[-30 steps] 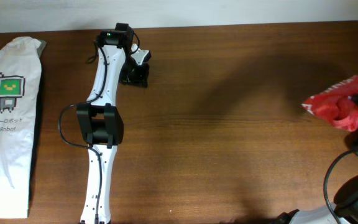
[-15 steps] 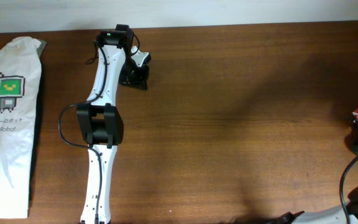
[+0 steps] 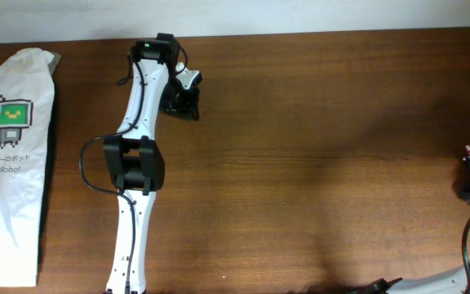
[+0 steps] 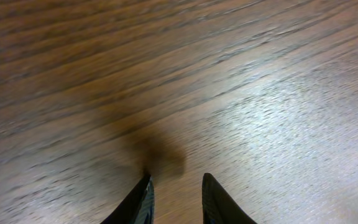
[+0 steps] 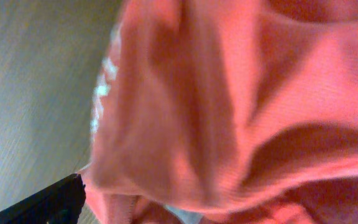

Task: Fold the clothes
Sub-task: 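Hold the bundle at the right edge and raise the left arm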

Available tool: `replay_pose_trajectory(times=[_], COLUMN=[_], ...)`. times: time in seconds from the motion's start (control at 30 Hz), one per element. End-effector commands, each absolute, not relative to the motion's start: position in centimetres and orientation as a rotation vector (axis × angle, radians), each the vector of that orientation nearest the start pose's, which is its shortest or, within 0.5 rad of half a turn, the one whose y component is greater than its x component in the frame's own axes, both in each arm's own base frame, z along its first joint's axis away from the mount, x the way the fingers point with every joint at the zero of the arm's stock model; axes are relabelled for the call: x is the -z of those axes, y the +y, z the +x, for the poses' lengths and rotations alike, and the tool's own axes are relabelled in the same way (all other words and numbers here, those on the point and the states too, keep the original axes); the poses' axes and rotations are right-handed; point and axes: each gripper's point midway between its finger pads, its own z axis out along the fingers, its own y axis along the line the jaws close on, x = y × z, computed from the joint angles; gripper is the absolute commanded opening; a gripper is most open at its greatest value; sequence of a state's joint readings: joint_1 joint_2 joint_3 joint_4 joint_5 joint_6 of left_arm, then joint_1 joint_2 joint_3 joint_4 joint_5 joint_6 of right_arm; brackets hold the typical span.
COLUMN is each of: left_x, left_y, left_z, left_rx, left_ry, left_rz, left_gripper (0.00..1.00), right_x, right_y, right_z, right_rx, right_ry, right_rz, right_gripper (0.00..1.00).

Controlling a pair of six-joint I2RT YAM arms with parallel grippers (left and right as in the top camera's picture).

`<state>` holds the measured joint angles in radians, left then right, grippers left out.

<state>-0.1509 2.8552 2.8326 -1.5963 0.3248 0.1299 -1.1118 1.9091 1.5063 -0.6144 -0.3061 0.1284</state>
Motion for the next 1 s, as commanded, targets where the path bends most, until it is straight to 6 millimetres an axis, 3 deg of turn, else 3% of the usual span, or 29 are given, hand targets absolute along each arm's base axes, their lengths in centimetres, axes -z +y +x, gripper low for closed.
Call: replay_pose_trajectory(times=[0.0,0.13,0.2,0.27,0.33,0.4,0.47,0.5,0.53,0.57,0.6,0.73,0.9,0.97], left_x=[-0.7,-0.8,-0.9,-0.9,-0.9,-0.9,-0.9,-0.9,-0.9,-0.9,-0.9,-0.9,-0.9,-0.9], left_y=[-14.6,-16.5,-17.9,-18.5,-18.7,-18.8,-18.9,-18.9,-18.9,-18.9,-18.9,-18.9,-18.9,-18.9], left_z=[49.0,48.9,49.1,49.2,49.1,49.1,49.1,49.1,49.1,49.1,49.1,49.2,49.2,49.2], left_rx=[0.505,0.531,0.541,0.541,0.54,0.548,0.554,0.557,0.557,0.557,0.557,0.556,0.556,0.555], left_ry=[3.117,3.091,3.06,3.044,3.045,3.042,3.042,3.042,3.042,3.042,3.041,3.038,3.037,3.038], left_rz=[0.478,0.528,0.567,0.586,0.593,0.592,0.592,0.592,0.592,0.592,0.592,0.592,0.59,0.591], left_gripper=[0.26,0.26,0.26,0.27,0.27,0.27,0.27,0.27,0.27,0.27,0.27,0.26,0.26,0.27], right_x=[-11.5,-9.9,-9.6,-9.8,-11.4,-14.7,-17.7,-19.7,-20.9,-22.0,-22.6,-20.8,-14.5,-11.6], right_y=[-43.6,-43.7,-43.0,-42.6,-42.2,-42.1,-42.0,-42.0,-42.1,-42.1,-42.1,-41.3,-40.3,-40.3], right_z=[20.7,10.9,9.3,9.9,11.3,13.7,14.7,15.4,16.0,16.7,17.4,20.4,24.3,24.6], right_rx=[0.105,0.439,0.418,0.353,0.297,0.203,0.192,0.199,0.202,0.2,0.183,0.119,0.05,0.049], right_ry=[1.981,1.866,1.862,1.866,1.827,1.801,1.767,1.766,1.765,1.76,1.761,1.851,2.02,2.076], right_rz=[1.667,2.131,2.192,2.185,2.17,2.084,2.071,2.038,2.013,1.983,1.955,1.908,1.921,1.961], right_gripper=[0.99,0.99,0.99,0.99,0.99,0.99,0.99,0.82,0.56,0.12,0.04,0.04,0.04,0.04])
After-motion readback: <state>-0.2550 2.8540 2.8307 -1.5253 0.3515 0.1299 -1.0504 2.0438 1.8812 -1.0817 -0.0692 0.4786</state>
